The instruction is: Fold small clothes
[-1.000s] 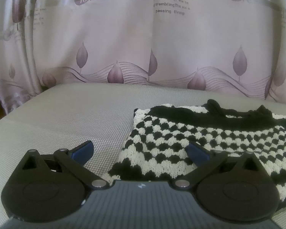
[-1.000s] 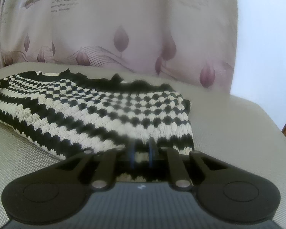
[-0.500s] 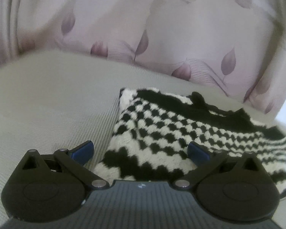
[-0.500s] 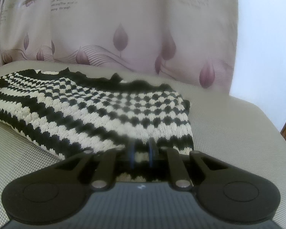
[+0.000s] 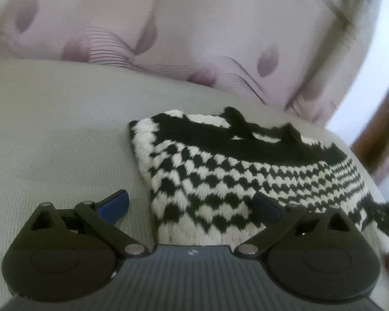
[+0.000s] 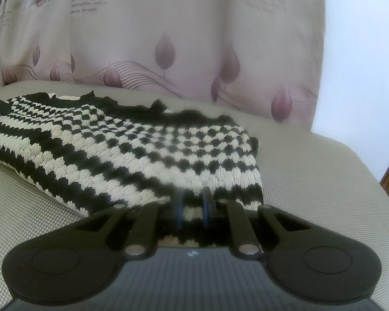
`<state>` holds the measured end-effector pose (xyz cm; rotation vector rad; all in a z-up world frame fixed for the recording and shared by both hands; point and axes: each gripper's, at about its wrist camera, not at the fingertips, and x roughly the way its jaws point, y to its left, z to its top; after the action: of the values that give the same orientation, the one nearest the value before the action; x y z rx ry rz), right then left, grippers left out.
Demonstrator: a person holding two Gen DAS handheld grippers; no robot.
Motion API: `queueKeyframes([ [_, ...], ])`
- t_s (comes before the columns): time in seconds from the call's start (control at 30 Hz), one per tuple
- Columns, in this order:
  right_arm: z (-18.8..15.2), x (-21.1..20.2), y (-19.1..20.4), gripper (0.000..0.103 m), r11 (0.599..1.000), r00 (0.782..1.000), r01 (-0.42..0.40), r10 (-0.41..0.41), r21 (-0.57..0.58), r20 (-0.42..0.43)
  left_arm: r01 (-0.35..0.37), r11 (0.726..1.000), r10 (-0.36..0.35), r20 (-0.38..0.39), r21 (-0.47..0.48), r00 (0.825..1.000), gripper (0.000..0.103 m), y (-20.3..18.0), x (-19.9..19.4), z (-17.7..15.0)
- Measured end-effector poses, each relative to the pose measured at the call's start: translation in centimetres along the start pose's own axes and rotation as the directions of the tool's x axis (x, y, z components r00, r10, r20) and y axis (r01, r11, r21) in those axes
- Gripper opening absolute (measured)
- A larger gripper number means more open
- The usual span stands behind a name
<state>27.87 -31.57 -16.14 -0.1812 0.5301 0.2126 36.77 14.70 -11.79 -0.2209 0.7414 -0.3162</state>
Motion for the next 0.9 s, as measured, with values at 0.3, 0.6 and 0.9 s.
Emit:
queueKeyframes([
  [0.3, 0.0, -0.1, 0.2, 0.014, 1.000, 1.000, 0.009, -0.009, -0.012, 0.005, 0.120, 0.989, -0.120, 0.000, -0.084, 0.993, 0.036, 2.8, 1.0, 1.0],
  [0.6, 0.0, -0.1, 0.1, 0.014, 1.000, 1.000, 0.005, -0.005, -0.006, 0.006, 0.156, 0.983, -0.153, 0.042, -0.100, 0.987, 0.030, 3.0, 0.9, 0.5],
  [0.9, 0.1, -0.3, -0.2, 0.017, 1.000, 1.000, -0.014, 0.013, 0.014, 0.013, 0.063, 0.990, -0.054, 0.076, -0.124, 0.996, 0.021, -0.6, -0.7, 2.1],
])
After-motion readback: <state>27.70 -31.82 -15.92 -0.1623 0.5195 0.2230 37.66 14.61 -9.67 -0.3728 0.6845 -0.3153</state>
